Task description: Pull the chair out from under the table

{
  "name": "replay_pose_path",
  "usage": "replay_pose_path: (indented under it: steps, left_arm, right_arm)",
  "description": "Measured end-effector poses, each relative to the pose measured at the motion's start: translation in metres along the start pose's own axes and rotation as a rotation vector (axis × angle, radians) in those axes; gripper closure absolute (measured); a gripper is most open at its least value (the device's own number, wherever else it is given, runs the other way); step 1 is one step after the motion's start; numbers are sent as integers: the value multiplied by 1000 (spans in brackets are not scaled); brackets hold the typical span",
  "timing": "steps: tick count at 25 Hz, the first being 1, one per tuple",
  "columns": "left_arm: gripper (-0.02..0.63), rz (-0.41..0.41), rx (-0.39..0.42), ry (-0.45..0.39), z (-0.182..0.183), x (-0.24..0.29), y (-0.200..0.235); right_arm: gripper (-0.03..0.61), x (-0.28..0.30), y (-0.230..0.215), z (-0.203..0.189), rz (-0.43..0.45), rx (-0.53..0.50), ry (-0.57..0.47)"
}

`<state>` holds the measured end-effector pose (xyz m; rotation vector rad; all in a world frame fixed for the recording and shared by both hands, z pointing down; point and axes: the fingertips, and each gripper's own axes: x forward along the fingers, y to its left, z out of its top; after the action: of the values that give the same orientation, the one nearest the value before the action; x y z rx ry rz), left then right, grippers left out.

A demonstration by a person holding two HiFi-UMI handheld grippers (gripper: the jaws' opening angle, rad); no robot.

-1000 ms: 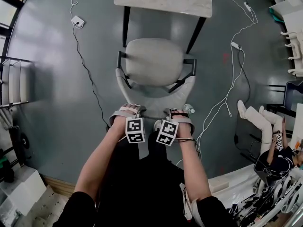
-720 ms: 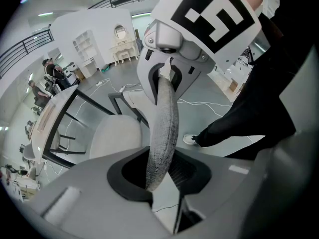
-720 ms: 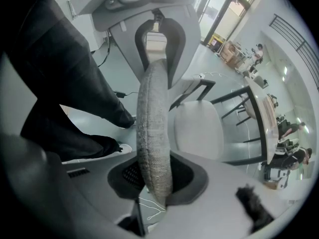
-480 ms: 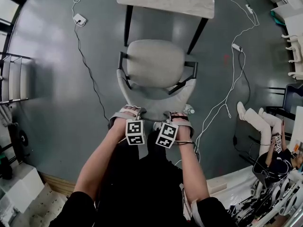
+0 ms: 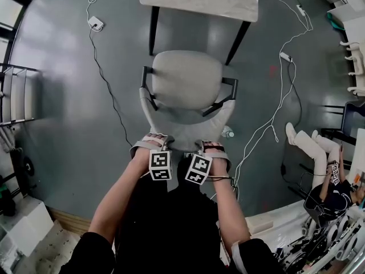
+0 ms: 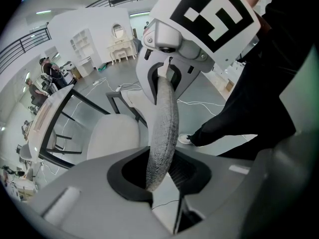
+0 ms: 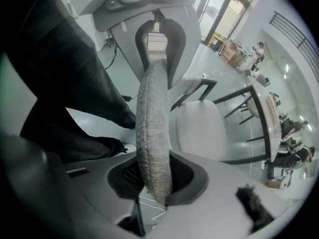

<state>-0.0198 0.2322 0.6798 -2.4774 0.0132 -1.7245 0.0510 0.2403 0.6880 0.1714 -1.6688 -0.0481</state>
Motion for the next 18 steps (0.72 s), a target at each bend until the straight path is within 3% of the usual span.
replay_pose_path:
  steps: [18]
  left_arm:
    - [517,-41,22,13,-1,-4,-34]
  right_arm:
    - [494,-5,37,2,37,6,-3]
